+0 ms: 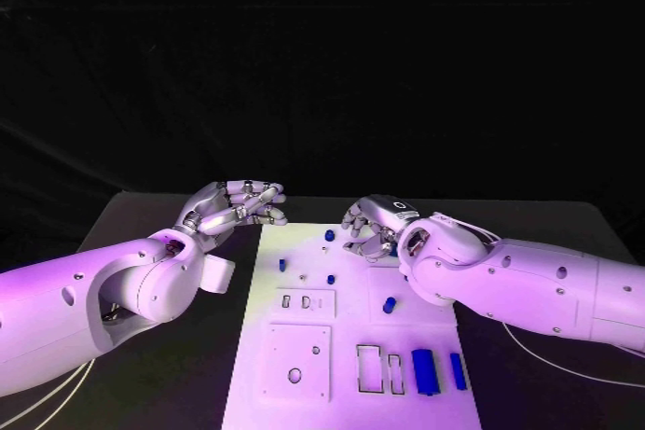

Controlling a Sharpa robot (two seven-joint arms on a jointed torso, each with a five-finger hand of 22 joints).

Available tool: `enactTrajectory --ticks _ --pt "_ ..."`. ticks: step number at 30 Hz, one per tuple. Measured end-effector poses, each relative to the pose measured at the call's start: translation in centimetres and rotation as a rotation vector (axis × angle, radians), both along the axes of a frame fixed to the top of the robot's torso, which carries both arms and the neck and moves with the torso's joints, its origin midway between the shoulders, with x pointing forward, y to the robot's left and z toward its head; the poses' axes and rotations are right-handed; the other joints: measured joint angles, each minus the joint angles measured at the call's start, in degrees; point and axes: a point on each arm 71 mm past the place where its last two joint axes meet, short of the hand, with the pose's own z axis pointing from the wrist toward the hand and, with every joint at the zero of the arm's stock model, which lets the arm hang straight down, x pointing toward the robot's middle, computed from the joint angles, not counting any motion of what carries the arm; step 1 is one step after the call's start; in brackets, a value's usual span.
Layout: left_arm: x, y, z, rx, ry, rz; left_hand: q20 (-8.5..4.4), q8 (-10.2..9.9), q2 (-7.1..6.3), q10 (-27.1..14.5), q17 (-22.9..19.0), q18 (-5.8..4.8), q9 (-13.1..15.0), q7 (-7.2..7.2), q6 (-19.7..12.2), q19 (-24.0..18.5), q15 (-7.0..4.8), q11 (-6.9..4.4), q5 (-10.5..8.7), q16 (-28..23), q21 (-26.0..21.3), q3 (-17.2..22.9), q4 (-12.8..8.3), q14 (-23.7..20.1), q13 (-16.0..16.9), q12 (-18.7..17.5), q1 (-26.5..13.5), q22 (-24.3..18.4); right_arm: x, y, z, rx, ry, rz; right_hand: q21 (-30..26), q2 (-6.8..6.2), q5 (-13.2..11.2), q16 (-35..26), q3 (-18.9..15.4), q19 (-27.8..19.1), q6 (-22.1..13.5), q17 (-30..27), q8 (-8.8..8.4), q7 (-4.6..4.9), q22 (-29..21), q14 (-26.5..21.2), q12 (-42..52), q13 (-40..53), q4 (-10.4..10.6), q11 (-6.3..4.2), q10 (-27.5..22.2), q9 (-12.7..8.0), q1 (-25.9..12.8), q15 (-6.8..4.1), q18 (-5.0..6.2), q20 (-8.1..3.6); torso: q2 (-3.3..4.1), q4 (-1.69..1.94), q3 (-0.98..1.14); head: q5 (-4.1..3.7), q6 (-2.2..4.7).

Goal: Assemble the parts on the task board

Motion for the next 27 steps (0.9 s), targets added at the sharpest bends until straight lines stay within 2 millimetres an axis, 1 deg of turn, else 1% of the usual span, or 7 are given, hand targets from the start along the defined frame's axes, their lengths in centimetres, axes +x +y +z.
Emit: enactTrajectory --ticks 6,8,11,15,19,21,27 --pt "0.2 0.1 -0.1 0.001 0.001 0.003 0.0 0.0 0.0 0.0 0.09 0.0 -0.05 0.0 0.0 0.0 0.0 0.0 0.0 0.0 -0.2 0.0 0.0 0.0 0.0 -0.22 0.0 0.0 -0.8 -3.2 1.6 0.076 -0.01 -0.023 0.2 -0.1 0.0 0.22 0.86 0.33 2.79 0.6 0.68 -1.55 0.96 -0.11 4.05 2.32 -0.27 -2.07 7.94 0.72 2.06 -1.5 0.01 -1.15 -0.22 -0.15 0.17 -0.2 0.2" --pt "0.2 0.0 -0.1 0.001 0.001 0.002 0.0 0.0 0.0 0.0 0.09 0.0 -0.05 0.02 -0.02 0.0 0.02 0.0 0.0 0.0 -0.2 0.0 0.0 -0.02 0.0 -0.22 0.0 0.0 -0.9 -4.4 2.1 0.098 0.0 -0.038 -0.05 -0.11 0.0 0.01 -1.59 0.29 3.14 0.02 0.71 -1.75 0.88 0.0 7.84 5.92 -1.07 -3.07 10.59 0.98 2.05 -2.34 0.01 -1.96 -0.32 -0.21 0.21 -0.34 0.24" --pt "0.3 0.0 -0.1 0.001 0.001 0.002 0.0 0.0 0.0 0.0 0.09 0.0 -0.05 0.21 -0.21 0.0 0.21 0.0 0.0 0.0 -0.2 0.0 0.0 -0.21 0.0 -0.22 0.0 -0.07 -1.0 -6.4 2.5 0.126 0.03 -0.075 1.44 -0.35 0.2 1.36 -7.82 1.6 1.45 2.61 2.96 -2.36 3.67 0.01 29.64 29.48 -1.03 -4.15 9.86 2.8 1.71 -2.48 -0.03 -2.73 -0.5 -0.34 0.31 -0.54 0.28" --pt "0.4 -0.2 -0.2 0.0 0.001 -0.002 0.0 0.0 0.0 0.0 0.09 0.0 -0.05 0.21 -0.21 0.0 0.21 0.0 0.0 0.0 -0.2 0.0 0.0 -0.21 0.0 -0.22 0.0 -0.07 -1.0 -9.1 2.4 0.137 0.085 -0.128 3.32 1.24 0.25 3.69 -13.57 2.94 -2.59 3.18 6.61 -1.61 7.03 0.01 63.1 61.64 2.68 -2.83 11.46 5.24 2.15 -2.44 -0.91 -1.84 -0.68 -0.55 0.45 -0.75 0.34" --pt "0.5 -0.4 -0.2 -0.001 0.001 -0.006 0.0 0.0 0.0 0.0 0.15 0.0 -0.05 0.0 -0.42 0.0 0.21 0.0 0.0 0.0 -0.19 0.0 0.0 -0.21 0.0 -0.22 0.0 -0.07 -0.9 -10.5 2.1 0.129 0.136 -0.152 5.14 2.79 0.25 4.98 -19.3 4.22 -5.52 3.18 9.55 -1.15 10.12 0.03 74.38 65.48 5.97 -2.29 12.79 6.59 4.87 -1.79 -1.14 -1.42 -0.81 -0.75 0.6 -0.87 0.34" --pt "0.5 -0.4 -0.3 -0.001 0.002 -0.008 0.0 0.0 0.0 0.0 0.15 0.0 -0.05 0.0 -0.42 0.0 0.21 0.0 0.0 0.0 -0.19 0.0 0.0 -0.21 0.0 -0.22 0.0 -0.07 -0.8 -10.8 1.9 0.122 0.156 -0.161 5.78 2.92 0.25 5.11 -20.52 4.65 -6.07 3.18 10.04 -0.99 11.09 0.1 76.14 65.54 6.91 -2.15 12.93 6.75 5.69 -1.72 -1.82 -1.33 -0.87 -0.85 0.68 -0.91 0.34" --pt "0.5 -0.6 -0.3 -0.003 0.002 -0.013 0.0 0.0 0.0 0.0 0.15 0.0 -0.05 0.0 -0.42 0.0 0.21 0.0 0.0 0.0 -0.19 0.0 0.0 -0.21 0.0 -0.21 0.0 -0.06 -0.1 -10.8 0.9 0.105 0.195 -0.174 6.88 3.75 0.25 5.69 -22.69 5.37 -7.53 3.18 10.66 -0.7 13.01 0.11 78.83 65.54 9.07 -1.92 12.71 6.82 7.56 -1.31 -1.83 -1.02 -0.94 -1.05 0.91 -0.84 0.25"
